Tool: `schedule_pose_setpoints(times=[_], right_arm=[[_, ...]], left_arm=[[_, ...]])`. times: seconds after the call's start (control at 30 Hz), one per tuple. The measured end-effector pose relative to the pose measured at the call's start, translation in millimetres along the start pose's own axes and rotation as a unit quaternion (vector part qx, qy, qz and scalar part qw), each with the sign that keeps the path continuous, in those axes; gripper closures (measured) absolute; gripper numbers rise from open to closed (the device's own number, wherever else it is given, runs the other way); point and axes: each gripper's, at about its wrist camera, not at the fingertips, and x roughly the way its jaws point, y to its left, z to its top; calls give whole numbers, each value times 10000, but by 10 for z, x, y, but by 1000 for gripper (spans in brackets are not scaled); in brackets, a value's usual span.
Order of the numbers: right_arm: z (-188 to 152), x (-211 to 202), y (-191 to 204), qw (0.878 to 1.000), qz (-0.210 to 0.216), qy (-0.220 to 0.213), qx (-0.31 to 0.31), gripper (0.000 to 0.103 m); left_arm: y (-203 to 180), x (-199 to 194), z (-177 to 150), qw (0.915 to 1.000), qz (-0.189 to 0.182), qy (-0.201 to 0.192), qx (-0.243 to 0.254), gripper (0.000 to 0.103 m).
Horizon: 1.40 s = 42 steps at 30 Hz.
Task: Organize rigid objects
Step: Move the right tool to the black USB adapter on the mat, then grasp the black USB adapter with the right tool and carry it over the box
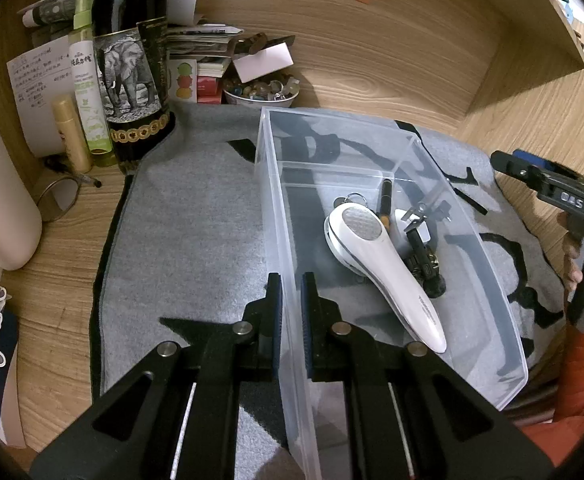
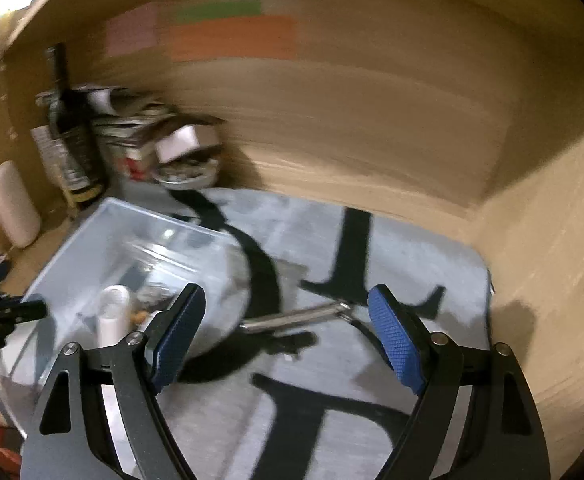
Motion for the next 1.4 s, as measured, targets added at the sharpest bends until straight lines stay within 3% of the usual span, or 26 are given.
schedule_pose_setpoints(times=[0.2,0.5,0.67,0.73,0.83,1.13,1.4], right_arm=[[-82,347,-260,9970,-2,436,641,21],[-344,803,-76,9934,218,1098,257,22],[-416,1001,-109,9889,268,1382,473,42],[-418,1012,-99,9904,207,1294,439,44],[-413,1019,-94,9910,191,1257,424,61],[-390,804,-78,9937,207,1024,415,62],[-192,344,60,9986,251,437,161,62]], left_arm=[[1,3,5,10000,-17,-3,-18,94],[0,10,16,10000,-21,-3,-12,94],[13,5,11,10000,-28,-7,-24,94],[14,4,10,10000,-29,-5,-22,94],[15,4,9,10000,-31,-7,-19,94],[23,0,2,10000,-29,-7,-13,94],[22,0,2,10000,-29,-8,-14,94]])
